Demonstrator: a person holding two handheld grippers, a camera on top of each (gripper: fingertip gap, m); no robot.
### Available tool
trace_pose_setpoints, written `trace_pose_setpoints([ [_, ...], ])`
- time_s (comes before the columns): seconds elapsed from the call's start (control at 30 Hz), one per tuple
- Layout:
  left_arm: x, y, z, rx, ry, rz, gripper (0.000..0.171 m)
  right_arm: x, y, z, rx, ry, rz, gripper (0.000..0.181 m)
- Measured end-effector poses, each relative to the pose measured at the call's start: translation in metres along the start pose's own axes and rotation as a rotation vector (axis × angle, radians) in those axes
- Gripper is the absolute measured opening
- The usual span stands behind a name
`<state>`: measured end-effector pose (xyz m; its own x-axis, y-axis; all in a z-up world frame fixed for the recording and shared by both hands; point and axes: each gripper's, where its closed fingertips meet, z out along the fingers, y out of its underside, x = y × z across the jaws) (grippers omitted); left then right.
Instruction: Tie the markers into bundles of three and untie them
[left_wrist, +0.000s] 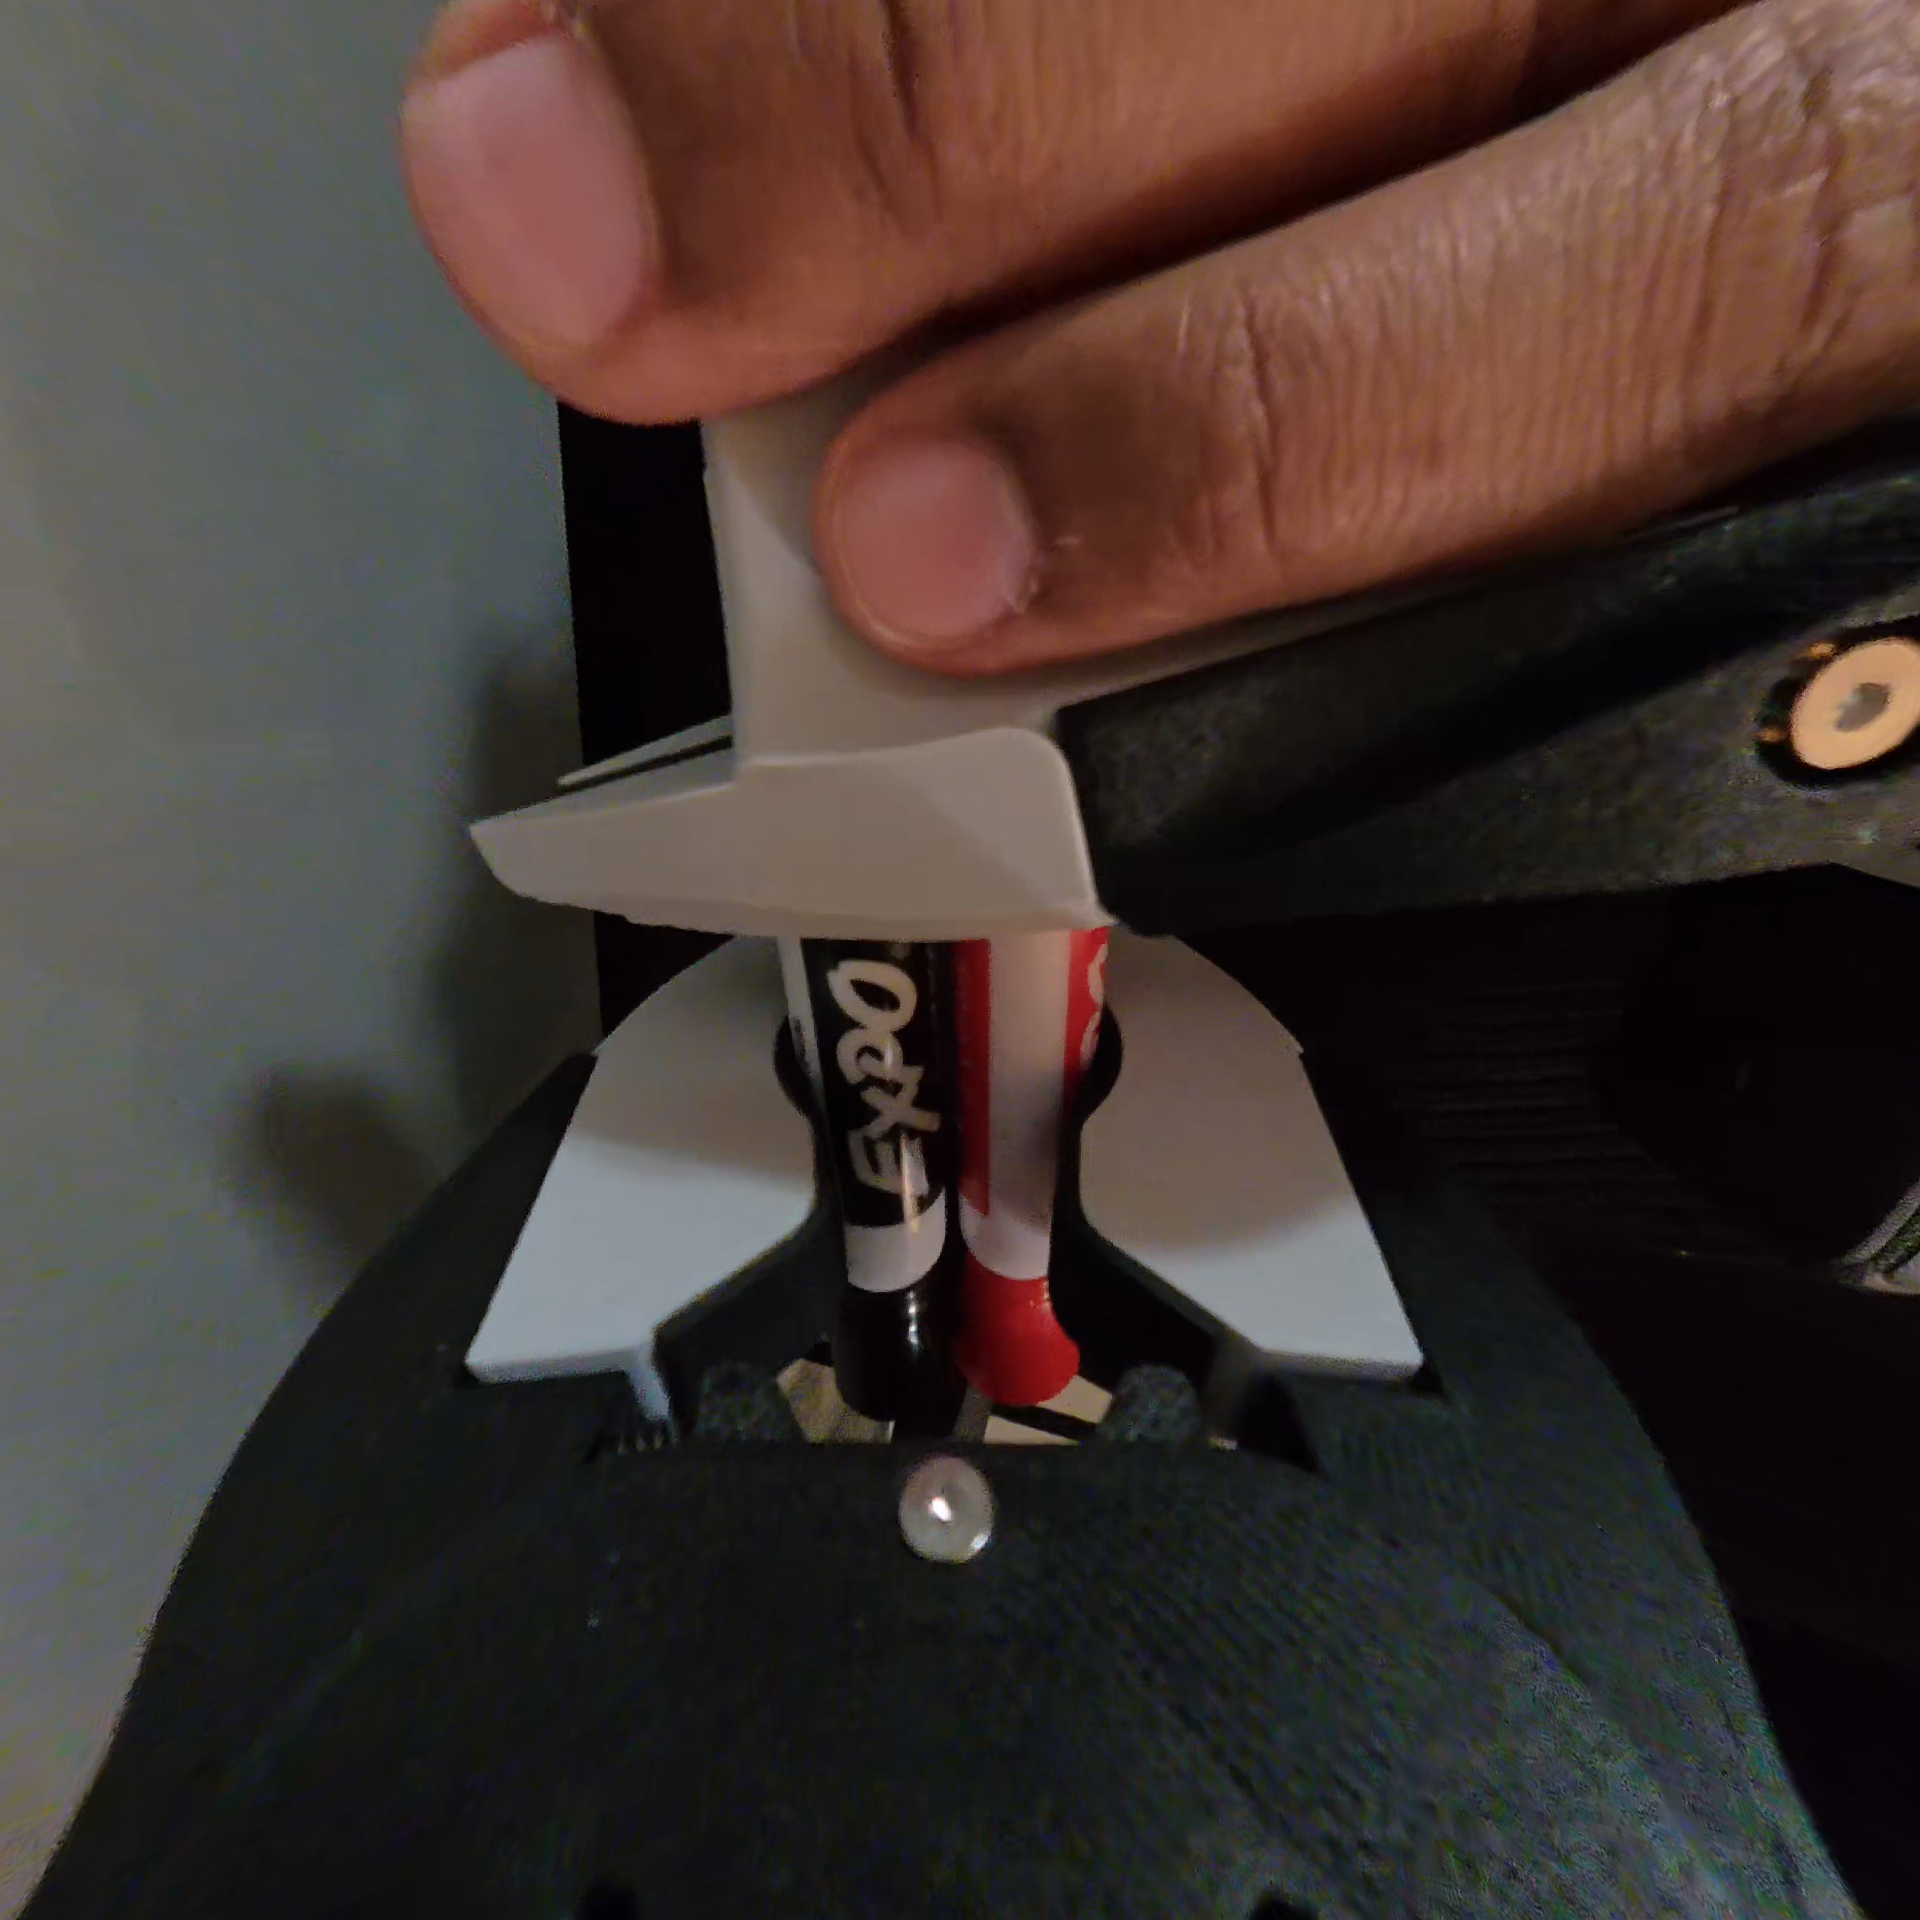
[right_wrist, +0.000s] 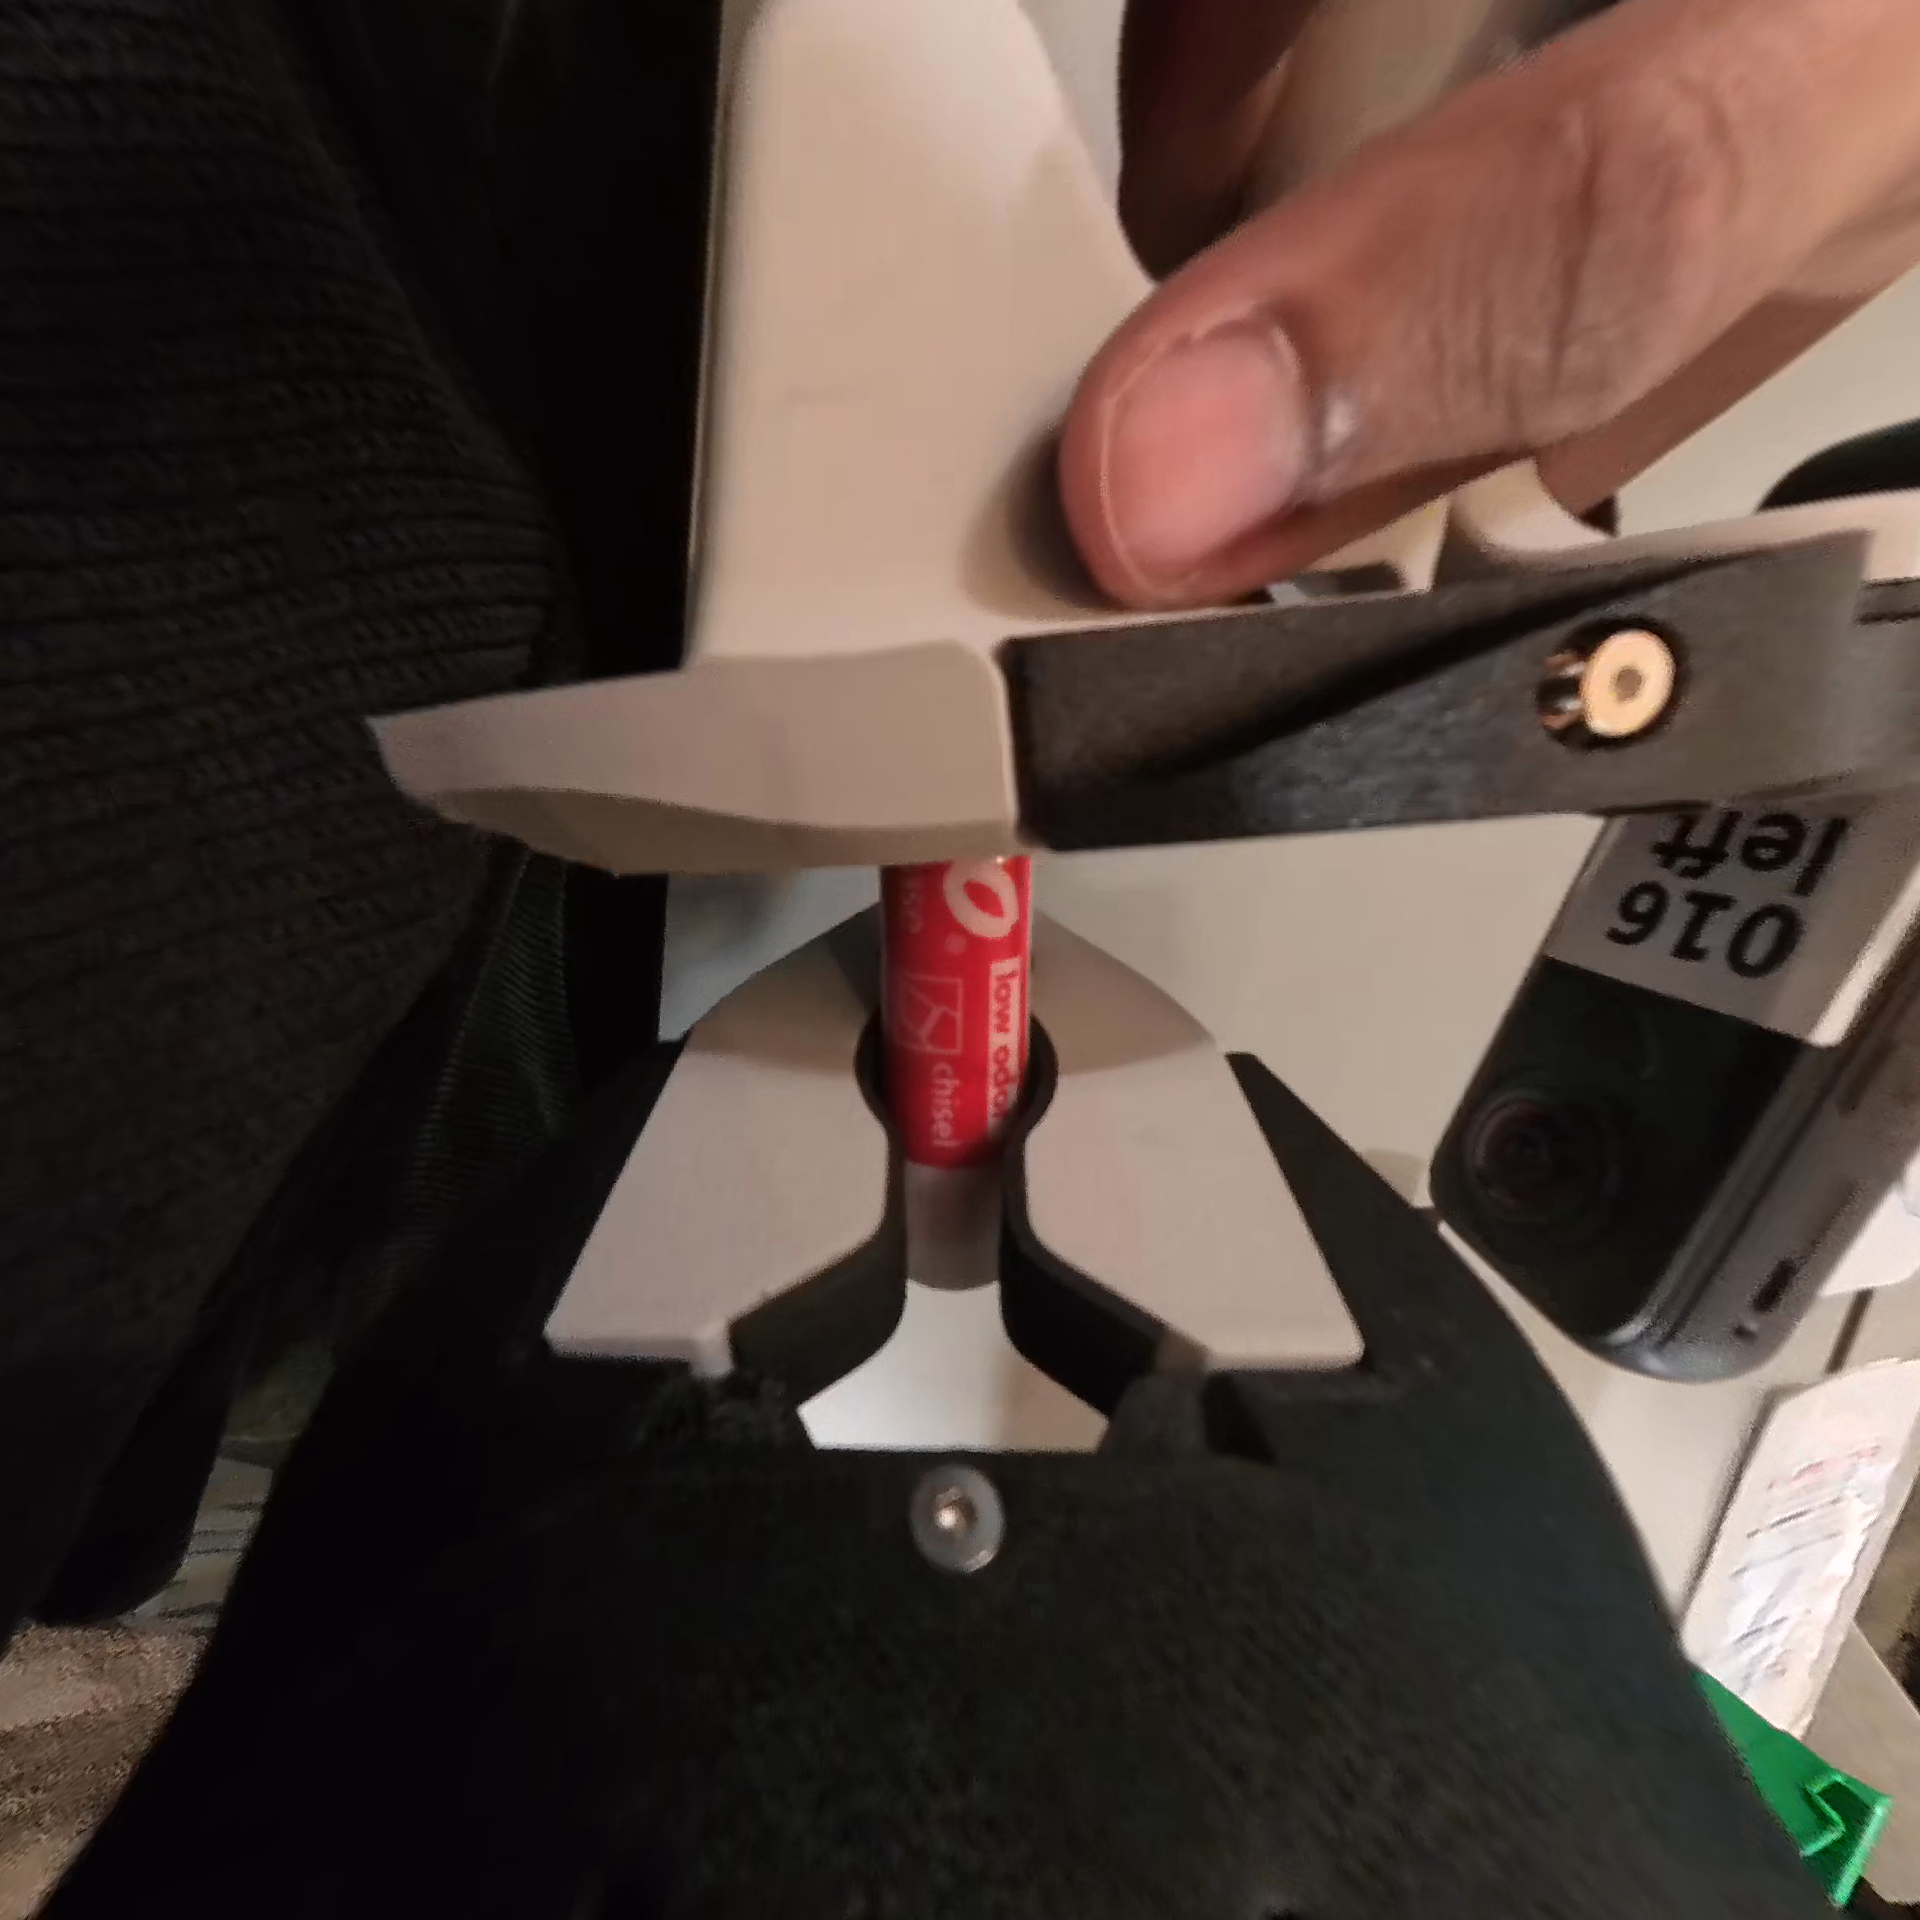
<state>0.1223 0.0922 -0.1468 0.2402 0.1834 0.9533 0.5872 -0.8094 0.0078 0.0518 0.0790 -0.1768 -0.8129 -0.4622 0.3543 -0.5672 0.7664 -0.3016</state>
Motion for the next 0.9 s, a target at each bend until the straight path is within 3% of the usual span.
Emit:
trace_pose_setpoints([
  [0.6, -0.0077, -0.0007, 0.0049, -0.006, -0.075, 0.004, 0.041, -0.004, 0.0023, 0.0028, -0.01, -0.02, 0.0, 0.016],
  [0.9, -0.0083, -0.0048, 0.002, 0.053, -0.093, 0.017, 0.04, 0.0003, 0.0021, 0.0017, -0.001, 0.005, -0.005, 0.016],
])
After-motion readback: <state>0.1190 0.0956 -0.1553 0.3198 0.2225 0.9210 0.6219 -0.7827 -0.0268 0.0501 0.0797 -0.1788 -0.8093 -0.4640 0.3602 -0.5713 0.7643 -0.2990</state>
